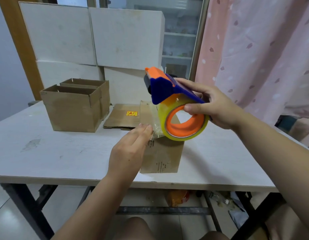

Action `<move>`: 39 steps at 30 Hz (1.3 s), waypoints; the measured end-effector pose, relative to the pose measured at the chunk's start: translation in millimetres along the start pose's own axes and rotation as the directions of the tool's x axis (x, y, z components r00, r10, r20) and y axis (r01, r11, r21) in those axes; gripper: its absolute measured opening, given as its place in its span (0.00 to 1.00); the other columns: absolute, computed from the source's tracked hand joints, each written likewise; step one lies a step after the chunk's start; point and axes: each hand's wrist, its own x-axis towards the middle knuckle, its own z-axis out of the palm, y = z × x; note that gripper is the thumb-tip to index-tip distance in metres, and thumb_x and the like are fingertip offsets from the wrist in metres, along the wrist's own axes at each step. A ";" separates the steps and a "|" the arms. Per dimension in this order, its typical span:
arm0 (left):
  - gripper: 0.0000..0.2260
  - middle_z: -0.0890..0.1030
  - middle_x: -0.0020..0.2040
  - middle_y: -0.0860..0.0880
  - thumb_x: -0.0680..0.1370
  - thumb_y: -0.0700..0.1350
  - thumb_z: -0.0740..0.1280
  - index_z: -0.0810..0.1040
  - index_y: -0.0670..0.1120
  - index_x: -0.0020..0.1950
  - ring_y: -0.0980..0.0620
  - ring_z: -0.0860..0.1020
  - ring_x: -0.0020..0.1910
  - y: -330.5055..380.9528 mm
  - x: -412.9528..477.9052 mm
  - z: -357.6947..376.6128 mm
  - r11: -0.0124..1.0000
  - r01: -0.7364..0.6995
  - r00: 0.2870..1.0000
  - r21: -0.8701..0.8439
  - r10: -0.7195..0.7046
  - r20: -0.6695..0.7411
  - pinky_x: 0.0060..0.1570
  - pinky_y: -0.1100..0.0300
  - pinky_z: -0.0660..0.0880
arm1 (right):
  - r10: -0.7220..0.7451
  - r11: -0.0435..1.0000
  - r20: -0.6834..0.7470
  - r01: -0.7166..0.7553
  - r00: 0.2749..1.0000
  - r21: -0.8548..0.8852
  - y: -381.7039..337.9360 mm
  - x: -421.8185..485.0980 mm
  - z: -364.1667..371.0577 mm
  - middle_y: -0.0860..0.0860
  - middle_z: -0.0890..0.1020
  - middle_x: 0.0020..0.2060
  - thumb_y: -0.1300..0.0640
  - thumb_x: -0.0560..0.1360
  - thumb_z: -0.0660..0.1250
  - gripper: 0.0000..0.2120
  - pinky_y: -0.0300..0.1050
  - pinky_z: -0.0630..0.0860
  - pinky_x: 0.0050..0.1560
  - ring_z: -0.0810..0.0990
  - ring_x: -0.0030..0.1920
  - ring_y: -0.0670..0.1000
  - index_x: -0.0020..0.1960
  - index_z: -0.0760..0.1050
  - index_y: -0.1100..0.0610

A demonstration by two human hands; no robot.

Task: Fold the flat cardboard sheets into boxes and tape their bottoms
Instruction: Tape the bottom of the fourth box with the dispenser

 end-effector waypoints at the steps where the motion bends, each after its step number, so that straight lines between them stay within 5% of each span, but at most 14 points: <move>1: 0.19 0.82 0.53 0.38 0.66 0.34 0.76 0.80 0.35 0.57 0.40 0.81 0.53 -0.9 -0.2 0.7 1.000 0.000 1.000 -0.004 0.000 0.013 0.47 0.50 0.77 | 0.009 1.000 0.003 -0.009 1.000 -0.020 -1.7 -2.0 -4.8 0.42 0.80 0.58 0.48 0.67 0.73 0.30 0.39 0.77 0.50 0.79 0.58 0.49 0.66 0.70 0.39; 7: 0.17 0.81 0.54 0.37 0.72 0.41 0.68 0.79 0.35 0.58 0.40 0.80 0.54 2.3 0.6 0.6 0.999 -0.042 0.999 -0.029 0.042 0.011 0.48 0.49 0.77 | 0.016 0.989 0.050 -0.008 0.999 -0.150 -7.4 -7.9 -16.0 0.35 0.80 0.53 0.51 0.65 0.74 0.29 0.34 0.76 0.46 0.79 0.55 0.44 0.62 0.70 0.34; 17: 0.20 0.81 0.54 0.38 0.66 0.33 0.76 0.80 0.35 0.58 0.40 0.80 0.54 1.8 1.2 -1.3 0.999 -0.040 0.997 -0.009 0.040 0.063 0.49 0.49 0.77 | 0.041 0.967 0.084 -0.018 0.996 -0.255 -8.8 -22.3 -34.8 0.29 0.79 0.50 0.53 0.65 0.72 0.28 0.27 0.73 0.39 0.79 0.49 0.36 0.62 0.69 0.35; 32: 0.14 0.82 0.53 0.38 0.71 0.34 0.68 0.80 0.34 0.56 0.39 0.80 0.54 1.9 2.2 0.6 0.996 -0.090 0.996 0.027 0.090 -0.012 0.43 0.44 0.81 | 0.005 0.974 0.040 0.004 0.999 -0.225 19.2 -38.9 -43.8 0.35 0.79 0.56 0.54 0.65 0.73 0.29 0.34 0.76 0.49 0.78 0.55 0.43 0.58 0.73 0.27; 39: 0.13 0.82 0.52 0.37 0.77 0.38 0.60 0.80 0.34 0.56 0.39 0.80 0.53 -0.3 3.8 2.3 0.992 -0.115 0.993 0.044 0.116 -0.025 0.40 0.44 0.81 | 0.003 0.976 -0.014 -0.006 1.000 -0.217 34.4 -51.2 -38.2 0.36 0.80 0.57 0.45 0.63 0.72 0.29 0.31 0.75 0.48 0.79 0.55 0.43 0.61 0.71 0.29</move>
